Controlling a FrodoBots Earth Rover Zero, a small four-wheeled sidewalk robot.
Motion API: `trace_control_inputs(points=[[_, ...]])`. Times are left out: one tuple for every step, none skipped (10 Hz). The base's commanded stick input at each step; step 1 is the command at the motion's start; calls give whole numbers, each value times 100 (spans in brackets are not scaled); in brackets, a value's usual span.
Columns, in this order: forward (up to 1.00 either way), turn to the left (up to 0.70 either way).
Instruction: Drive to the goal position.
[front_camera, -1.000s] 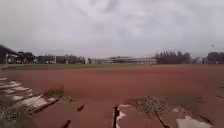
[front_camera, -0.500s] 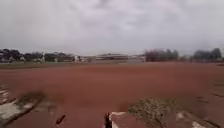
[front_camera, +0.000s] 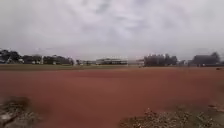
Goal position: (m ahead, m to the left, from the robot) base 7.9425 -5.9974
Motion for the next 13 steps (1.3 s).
trace_control_inputs(points=[[70, -35], [70, -35], [70, -15], [70, -8], [70, -1], [70, 0], [70, 0], [70, 0], [70, 0], [70, -29], [70, -32], [70, -35], [70, -35]])
